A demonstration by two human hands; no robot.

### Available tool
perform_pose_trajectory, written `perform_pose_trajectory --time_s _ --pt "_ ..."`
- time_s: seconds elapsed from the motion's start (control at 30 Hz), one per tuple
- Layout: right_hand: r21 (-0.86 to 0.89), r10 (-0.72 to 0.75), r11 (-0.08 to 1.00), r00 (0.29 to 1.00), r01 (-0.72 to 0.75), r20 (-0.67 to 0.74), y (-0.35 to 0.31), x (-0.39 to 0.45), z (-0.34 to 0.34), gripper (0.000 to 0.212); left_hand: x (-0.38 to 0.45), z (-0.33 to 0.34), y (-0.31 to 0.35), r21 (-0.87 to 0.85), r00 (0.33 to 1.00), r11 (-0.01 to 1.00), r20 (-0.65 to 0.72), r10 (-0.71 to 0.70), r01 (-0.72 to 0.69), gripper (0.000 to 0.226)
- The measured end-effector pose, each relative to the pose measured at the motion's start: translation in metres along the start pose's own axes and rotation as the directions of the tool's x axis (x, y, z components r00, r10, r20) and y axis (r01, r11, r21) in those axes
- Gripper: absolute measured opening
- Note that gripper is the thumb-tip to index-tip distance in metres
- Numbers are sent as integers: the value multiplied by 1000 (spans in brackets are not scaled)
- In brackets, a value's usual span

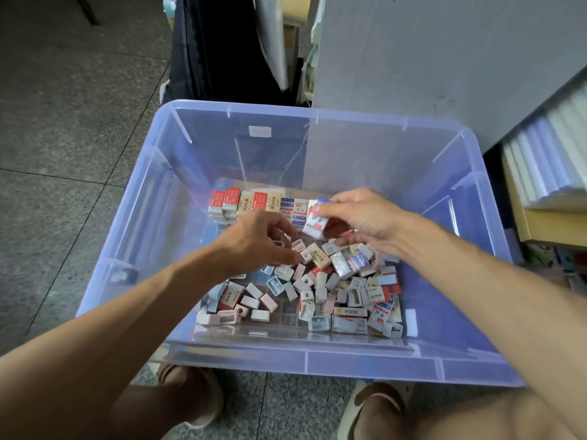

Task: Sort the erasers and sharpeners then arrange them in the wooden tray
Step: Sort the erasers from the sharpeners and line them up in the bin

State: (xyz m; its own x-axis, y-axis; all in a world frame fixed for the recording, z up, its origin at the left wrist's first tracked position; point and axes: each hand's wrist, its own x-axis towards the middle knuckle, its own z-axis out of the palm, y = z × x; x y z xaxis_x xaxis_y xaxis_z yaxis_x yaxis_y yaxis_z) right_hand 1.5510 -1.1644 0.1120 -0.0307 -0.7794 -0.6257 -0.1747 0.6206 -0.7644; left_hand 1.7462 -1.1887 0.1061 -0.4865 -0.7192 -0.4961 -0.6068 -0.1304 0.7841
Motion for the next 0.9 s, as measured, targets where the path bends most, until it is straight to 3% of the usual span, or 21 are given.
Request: perform_pose_trajectory --time_s 0.1,0.2,0.3,0.43,0.53,0.63,0.77,0.9 --pt "-65 -37 998 983 26 -182 2 -5 -29 18 4 16 -8 212 982 976 186 9 -49 22" --pt "-25 -57 998 963 52 -264 6 -8 -42 17 10 26 -15 355 942 929 334 -25 -101 22" --pt "18 -64 997 958 72 -281 8 -10 -40 17 27 35 -17 379 951 907 300 70 -187 21" --pt "15 -70 997 952 78 -297 9 -9 -38 18 54 51 -21 548 926 748 269 266 -374 32" --pt "19 -76 996 952 86 -298 10 -8 -39 19 66 62 -32 663 918 636 302 256 -395 38" --pt "10 -91 995 954 97 -287 9 -8 -40 18 71 63 -35 722 932 593 320 170 -356 31" --pt "12 -92 995 954 100 -286 6 -7 -41 19 77 63 -42 662 909 635 378 177 -399 47" --pt "9 -101 994 952 108 -288 5 -7 -41 18 81 66 -38 566 930 783 365 43 -258 21"
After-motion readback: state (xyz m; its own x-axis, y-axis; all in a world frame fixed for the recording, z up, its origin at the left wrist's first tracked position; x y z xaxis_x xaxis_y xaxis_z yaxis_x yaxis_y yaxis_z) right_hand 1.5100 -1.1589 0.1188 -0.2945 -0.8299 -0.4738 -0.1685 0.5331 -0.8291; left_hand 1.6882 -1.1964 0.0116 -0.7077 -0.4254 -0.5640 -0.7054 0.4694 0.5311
